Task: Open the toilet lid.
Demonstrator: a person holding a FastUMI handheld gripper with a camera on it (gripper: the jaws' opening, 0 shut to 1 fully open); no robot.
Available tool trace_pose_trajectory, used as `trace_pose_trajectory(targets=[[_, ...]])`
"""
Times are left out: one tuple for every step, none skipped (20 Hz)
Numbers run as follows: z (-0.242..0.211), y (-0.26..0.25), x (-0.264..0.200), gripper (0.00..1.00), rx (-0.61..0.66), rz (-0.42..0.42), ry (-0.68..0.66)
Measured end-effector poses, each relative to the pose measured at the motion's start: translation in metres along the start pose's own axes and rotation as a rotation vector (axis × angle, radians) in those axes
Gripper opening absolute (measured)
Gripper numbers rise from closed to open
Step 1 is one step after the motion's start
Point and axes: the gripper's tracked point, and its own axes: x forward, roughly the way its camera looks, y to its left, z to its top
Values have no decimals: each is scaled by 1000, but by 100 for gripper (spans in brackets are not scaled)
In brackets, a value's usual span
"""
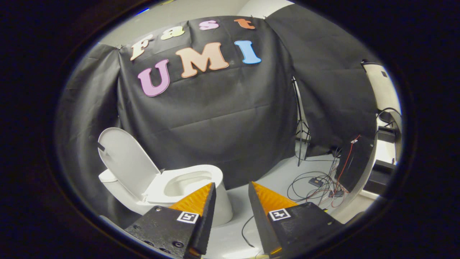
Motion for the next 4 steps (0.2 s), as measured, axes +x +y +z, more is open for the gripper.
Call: trace_pose_trajectory(targets=[[4,0,6,56,-3,11,0],[9,-1,13,56,-5,25,1],[14,-1,20,56,-10,39,5],[20,-4,28,56,-19,51,10]])
